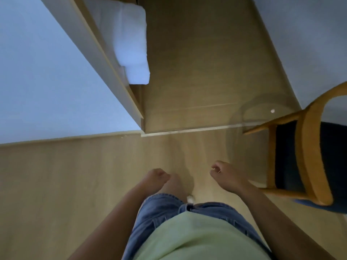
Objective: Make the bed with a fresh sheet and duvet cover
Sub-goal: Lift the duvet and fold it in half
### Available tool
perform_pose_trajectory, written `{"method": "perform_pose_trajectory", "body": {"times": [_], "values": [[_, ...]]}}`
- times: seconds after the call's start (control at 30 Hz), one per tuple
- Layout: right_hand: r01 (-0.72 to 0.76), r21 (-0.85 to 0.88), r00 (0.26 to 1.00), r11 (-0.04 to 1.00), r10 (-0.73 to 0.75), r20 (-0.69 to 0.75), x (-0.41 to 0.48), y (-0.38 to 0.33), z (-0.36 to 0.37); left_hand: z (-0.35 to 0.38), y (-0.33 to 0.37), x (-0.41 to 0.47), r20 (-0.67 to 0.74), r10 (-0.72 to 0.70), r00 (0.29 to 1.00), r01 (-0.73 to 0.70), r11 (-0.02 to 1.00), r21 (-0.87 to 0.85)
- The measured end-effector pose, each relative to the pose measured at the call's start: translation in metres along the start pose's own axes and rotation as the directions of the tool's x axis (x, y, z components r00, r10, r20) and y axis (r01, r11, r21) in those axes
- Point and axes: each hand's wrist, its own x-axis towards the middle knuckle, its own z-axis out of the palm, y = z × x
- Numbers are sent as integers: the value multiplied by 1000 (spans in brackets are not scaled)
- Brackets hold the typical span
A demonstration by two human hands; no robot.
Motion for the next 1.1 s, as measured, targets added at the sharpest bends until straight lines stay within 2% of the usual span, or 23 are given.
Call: {"method": "perform_pose_trajectory", "body": {"times": [0.37,0.53,0.6,0.67,0.77,0.83,0.9,1.0,1.1], "values": [[43,-91,999,995,-41,24,259,-121,-217,-190,204,190,-11,-91,996,90,993,-75],[75,-95,997,993,-71,44,348,-176,-296,-270,282,251,-54,-206,977,171,909,-379],[152,-138,986,979,-141,85,392,-200,-324,-297,307,281,-65,-231,971,177,871,-459],[258,-199,964,945,-239,114,440,-232,-355,-320,324,311,-145,-280,949,129,765,-630],[423,-302,906,854,-387,172,501,-298,-398,-357,345,341,-324,-483,814,-14,541,-841],[549,-332,835,767,-484,263,530,-349,-412,-381,352,357,-371,-623,689,-1,511,-860],[676,-328,735,659,-573,363,548,-401,-410,-405,357,368,-361,-731,580,14,452,-892],[828,-295,559,476,-676,480,557,-472,-384,-432,349,379,-353,-812,464,-36,381,-924],[914,-237,405,330,-714,571,567,-522,-336,-450,319,389,-340,-873,349,-115,321,-940]]}}
